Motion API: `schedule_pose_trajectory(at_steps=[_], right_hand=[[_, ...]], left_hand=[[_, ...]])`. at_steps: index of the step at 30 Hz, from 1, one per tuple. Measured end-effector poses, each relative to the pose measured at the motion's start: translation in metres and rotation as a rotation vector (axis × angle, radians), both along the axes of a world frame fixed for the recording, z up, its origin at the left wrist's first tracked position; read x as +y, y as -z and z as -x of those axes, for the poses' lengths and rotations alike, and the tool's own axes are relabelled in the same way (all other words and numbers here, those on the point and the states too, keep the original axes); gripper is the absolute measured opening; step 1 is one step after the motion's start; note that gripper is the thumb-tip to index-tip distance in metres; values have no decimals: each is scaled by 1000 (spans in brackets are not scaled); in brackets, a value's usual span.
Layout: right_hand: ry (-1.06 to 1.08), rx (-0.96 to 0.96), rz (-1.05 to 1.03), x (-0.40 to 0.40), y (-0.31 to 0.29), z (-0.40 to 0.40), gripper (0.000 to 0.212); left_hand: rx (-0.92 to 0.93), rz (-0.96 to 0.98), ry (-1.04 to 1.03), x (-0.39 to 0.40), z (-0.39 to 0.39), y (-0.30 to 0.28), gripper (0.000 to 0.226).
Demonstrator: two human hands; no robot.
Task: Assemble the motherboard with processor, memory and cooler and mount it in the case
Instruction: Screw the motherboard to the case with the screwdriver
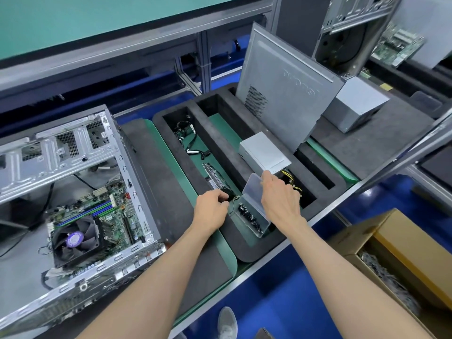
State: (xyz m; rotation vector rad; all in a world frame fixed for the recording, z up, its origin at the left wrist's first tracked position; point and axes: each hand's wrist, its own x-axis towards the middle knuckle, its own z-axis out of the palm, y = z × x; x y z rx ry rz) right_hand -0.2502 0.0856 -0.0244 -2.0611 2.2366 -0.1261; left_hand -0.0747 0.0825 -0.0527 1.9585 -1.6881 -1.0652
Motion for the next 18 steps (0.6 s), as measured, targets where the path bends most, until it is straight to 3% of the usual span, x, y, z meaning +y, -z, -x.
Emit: schedule_pose_trajectory(at_steps=[8,12,18], right_hand=[[52,-124,47,-15,-17,11,16],[105,-182,49,-26,-32,14,24],[169,-274,86,-44,-64,22,16]], left_hand=[[59,-52,-73,-2,4,-2,28],[112,-73,-209,1,9,-8,30],[271,-177,-428,2,22,-17,37]])
